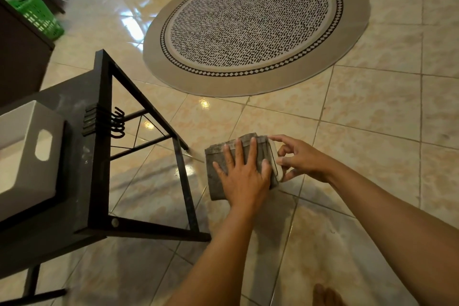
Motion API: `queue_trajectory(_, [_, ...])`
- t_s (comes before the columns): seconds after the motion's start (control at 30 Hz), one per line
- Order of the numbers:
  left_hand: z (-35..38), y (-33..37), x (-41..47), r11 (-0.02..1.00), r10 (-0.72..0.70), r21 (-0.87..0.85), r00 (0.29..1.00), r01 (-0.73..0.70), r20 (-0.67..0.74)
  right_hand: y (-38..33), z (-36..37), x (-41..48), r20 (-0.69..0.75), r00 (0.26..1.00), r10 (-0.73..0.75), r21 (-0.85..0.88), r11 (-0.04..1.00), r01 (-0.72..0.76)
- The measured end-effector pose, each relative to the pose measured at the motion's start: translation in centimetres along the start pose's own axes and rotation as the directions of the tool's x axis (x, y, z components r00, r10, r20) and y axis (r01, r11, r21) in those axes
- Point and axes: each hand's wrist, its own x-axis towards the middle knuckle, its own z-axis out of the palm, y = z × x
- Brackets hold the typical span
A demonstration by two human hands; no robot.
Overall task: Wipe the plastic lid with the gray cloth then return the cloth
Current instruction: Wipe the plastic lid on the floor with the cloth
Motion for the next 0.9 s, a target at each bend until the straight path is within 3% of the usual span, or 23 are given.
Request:
queue_trajectory(0.1, [-0.1,-0.9,-0.7,0.997,-0.083,-0.013,0.996,0.082,-0.022,0.0,0.1,-0.1,0.002,1.000,0.000,-0.001,1.000,0.000])
queue_trajectory(0.27, [0.0,2.0,-0.4,1.000,-0.014,-0.004,1.000,0.014,0.019,0.0,0.0,0.1,0.019,1.000,0.003,-0.001,1.000,-0.003])
queue_trajectory(0.43, [-0.5,0.1,0.6,0.993,-0.116,-0.035,0.993,0.117,0.022,0.1,0.0,0.0,0.010,1.000,0.003,0.014,1.000,-0.003])
queue_trajectory(0.63, [-0.2,3.0,0.2,0.999,-0.045,-0.021,0.998,0.046,0.044,0.1,-0.1,0.1,0.018,1.000,0.000,0.002,1.000,0.000])
queue_trajectory(0.8, [-0.6,1.1,1.2,0.987,-0.137,-0.077,0.990,0.138,0.021,0.1,0.0,0.0,-0.003,1.000,0.003,0.021,1.000,-0.002])
queue_trajectory(0.9, [-0.4,1.5,-0.8,0.993,-0.105,-0.056,0.994,0.107,0.034,0.0,-0.2,0.1,0.015,1.000,0.001,0.024,1.000,-0.002])
